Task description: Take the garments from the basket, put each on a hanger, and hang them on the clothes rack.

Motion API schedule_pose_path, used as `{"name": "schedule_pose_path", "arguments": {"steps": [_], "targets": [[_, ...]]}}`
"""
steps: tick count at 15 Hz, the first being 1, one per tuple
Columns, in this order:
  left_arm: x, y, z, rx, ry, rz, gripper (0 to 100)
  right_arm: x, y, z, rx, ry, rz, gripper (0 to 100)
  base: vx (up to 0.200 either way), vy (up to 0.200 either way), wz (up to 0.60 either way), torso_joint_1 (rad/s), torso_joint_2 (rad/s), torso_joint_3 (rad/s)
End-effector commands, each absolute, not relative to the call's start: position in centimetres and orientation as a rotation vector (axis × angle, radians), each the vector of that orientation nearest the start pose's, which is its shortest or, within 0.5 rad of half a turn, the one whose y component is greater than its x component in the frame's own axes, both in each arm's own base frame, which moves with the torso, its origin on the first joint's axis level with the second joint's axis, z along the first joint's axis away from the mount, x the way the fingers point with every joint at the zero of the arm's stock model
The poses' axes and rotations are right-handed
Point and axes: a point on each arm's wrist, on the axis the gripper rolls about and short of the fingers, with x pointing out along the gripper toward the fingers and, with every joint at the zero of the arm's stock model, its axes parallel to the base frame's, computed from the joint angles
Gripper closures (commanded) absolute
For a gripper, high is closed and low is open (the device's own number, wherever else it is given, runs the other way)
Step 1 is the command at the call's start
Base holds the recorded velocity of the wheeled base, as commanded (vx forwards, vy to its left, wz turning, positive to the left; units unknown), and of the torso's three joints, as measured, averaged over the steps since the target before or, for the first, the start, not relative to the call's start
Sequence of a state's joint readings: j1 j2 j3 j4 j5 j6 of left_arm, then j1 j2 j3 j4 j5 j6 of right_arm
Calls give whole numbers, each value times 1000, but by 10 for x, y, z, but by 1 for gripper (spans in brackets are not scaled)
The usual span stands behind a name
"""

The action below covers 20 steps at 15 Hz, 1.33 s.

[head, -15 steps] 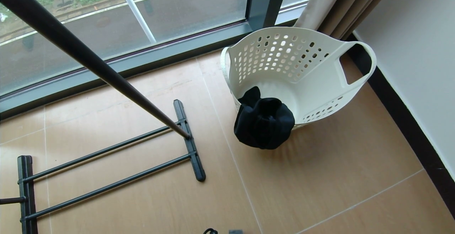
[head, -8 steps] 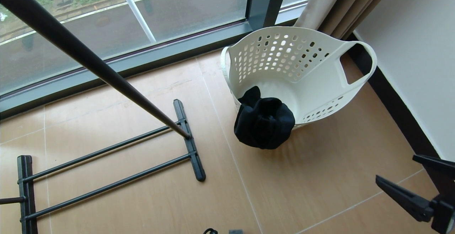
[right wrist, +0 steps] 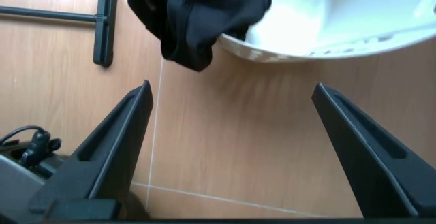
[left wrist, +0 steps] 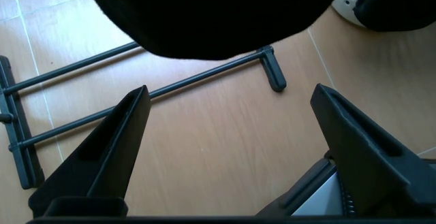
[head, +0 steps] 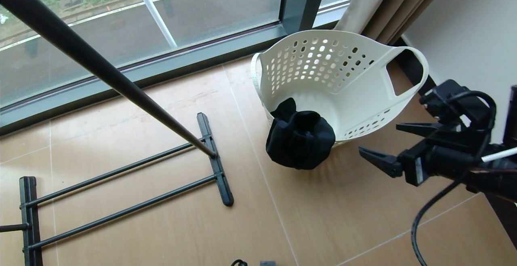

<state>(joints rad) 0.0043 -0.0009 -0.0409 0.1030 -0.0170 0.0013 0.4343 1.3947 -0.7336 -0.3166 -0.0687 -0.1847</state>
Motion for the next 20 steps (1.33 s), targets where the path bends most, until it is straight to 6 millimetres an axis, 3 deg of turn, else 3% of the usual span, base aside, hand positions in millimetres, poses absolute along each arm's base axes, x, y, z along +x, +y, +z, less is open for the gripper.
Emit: {"name": "schedule_pose_path", "arguments": {"steps": [1, 12, 20], "targets": [[-26, -1, 76, 1, 61, -12, 0, 247, 124, 209, -332, 322, 393, 0, 0, 0, 0, 0, 0, 0], [-26, -1, 76, -1, 61, -12, 0, 320, 173, 193, -542, 299, 373, 0, 0, 0, 0, 0, 0, 0], [-26, -1, 76, -1, 61, -12, 0, 354, 183, 182, -557, 270, 238, 0, 0, 0, 0, 0, 0, 0]]}}
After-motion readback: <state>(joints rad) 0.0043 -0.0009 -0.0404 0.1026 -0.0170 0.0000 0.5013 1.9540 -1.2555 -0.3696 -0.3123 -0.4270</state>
